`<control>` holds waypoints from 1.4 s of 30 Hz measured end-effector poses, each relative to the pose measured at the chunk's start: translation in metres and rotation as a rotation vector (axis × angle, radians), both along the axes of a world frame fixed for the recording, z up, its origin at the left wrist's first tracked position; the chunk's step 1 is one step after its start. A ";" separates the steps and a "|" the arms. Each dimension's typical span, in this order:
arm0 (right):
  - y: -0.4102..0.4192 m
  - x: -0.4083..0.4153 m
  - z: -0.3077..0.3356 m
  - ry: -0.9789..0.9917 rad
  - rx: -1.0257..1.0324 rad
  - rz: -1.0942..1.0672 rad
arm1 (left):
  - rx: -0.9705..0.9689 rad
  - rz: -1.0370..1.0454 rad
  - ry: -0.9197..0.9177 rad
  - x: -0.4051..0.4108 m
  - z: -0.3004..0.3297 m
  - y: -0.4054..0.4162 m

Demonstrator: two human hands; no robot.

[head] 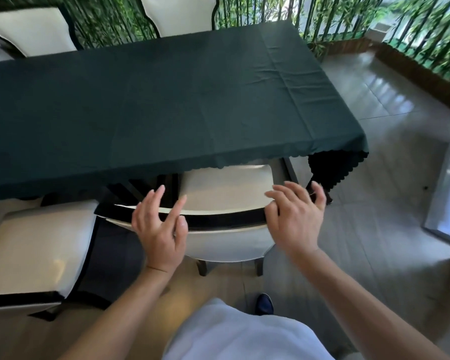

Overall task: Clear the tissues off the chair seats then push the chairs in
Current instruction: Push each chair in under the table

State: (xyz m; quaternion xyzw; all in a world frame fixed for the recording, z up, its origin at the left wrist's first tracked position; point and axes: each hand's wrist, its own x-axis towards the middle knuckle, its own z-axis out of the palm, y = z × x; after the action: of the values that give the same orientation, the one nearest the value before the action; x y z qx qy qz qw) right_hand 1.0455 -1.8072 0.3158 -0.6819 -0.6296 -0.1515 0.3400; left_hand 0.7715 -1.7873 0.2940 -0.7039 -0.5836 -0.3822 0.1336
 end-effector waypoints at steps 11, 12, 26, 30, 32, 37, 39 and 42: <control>0.019 0.021 -0.007 -0.032 0.232 0.067 | -0.032 -0.008 0.004 0.016 0.006 0.003; 0.023 0.027 -0.006 -0.032 0.223 0.063 | -0.041 -0.014 0.009 0.022 0.007 0.003; 0.007 0.003 -0.023 -0.024 0.039 0.028 | 0.036 -0.010 0.021 0.032 -0.004 0.013; 0.021 0.000 -0.022 -0.020 0.079 0.014 | 0.084 -0.011 0.009 0.031 -0.003 0.029; 0.032 -0.006 -0.019 -0.001 0.099 -0.012 | 0.094 -0.006 -0.002 0.028 0.001 0.042; 0.048 -0.018 -0.016 0.025 0.137 -0.021 | 0.078 -0.005 -0.020 0.017 0.007 0.059; 0.049 -0.014 -0.019 0.009 0.161 -0.011 | 0.058 0.002 -0.022 0.019 0.008 0.057; 0.055 -0.001 -0.021 -0.007 0.175 0.004 | 0.025 0.034 -0.023 0.032 0.010 0.053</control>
State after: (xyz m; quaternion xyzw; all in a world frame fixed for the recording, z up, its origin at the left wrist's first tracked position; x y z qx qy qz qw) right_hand 1.0442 -1.7526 0.2944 -0.6478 -0.6164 -0.2078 0.3965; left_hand 0.8030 -1.7339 0.3037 -0.6878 -0.5920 -0.3953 0.1419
